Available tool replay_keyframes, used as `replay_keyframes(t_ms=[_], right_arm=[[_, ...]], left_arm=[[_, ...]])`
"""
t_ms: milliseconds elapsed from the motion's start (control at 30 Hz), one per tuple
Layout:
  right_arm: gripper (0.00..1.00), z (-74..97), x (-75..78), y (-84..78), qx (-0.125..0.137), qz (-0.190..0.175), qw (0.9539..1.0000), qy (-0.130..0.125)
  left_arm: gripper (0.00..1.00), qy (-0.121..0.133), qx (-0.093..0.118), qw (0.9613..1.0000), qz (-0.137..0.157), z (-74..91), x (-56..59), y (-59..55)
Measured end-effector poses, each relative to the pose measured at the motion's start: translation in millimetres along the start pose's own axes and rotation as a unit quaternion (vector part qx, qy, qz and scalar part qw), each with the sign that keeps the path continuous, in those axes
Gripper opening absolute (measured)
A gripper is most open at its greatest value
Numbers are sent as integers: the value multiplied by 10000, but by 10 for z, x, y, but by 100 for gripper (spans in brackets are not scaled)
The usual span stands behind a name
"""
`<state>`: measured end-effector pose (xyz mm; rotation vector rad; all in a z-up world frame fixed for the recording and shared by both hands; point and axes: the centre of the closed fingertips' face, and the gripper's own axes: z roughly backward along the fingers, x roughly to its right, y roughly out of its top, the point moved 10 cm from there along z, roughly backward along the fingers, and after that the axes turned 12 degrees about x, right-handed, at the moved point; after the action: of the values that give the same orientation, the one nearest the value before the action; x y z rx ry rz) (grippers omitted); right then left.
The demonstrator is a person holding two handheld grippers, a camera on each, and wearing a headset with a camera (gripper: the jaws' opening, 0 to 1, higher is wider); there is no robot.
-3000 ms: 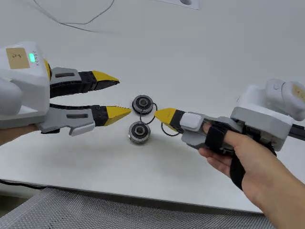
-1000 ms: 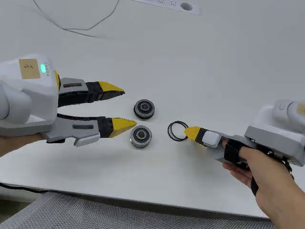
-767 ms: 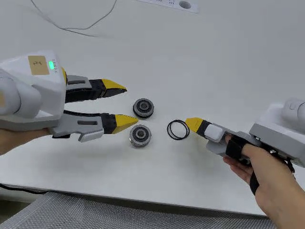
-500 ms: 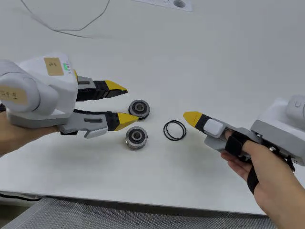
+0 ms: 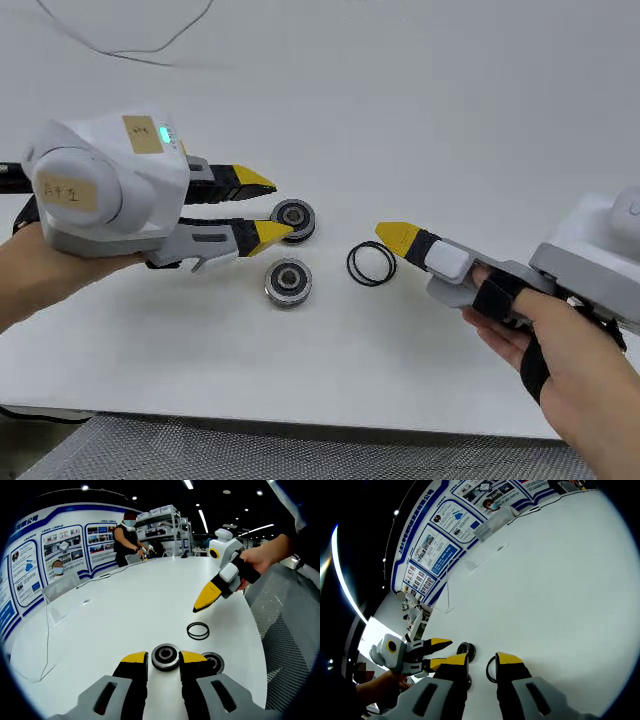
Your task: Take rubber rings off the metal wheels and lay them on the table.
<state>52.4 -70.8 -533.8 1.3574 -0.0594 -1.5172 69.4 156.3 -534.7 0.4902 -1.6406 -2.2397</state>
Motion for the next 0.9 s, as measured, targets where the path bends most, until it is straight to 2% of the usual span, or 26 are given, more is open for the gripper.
replay_keyframes(t_ms=[367, 900], right_arm=[[22, -32, -4, -19, -120, 176, 9997, 152], [22, -76, -4, -31, -172, 143, 9995, 218]], left_arm=[[24, -183, -83, 9997, 142, -123, -11, -41], [19, -205, -138, 9994, 250, -150, -44, -76]])
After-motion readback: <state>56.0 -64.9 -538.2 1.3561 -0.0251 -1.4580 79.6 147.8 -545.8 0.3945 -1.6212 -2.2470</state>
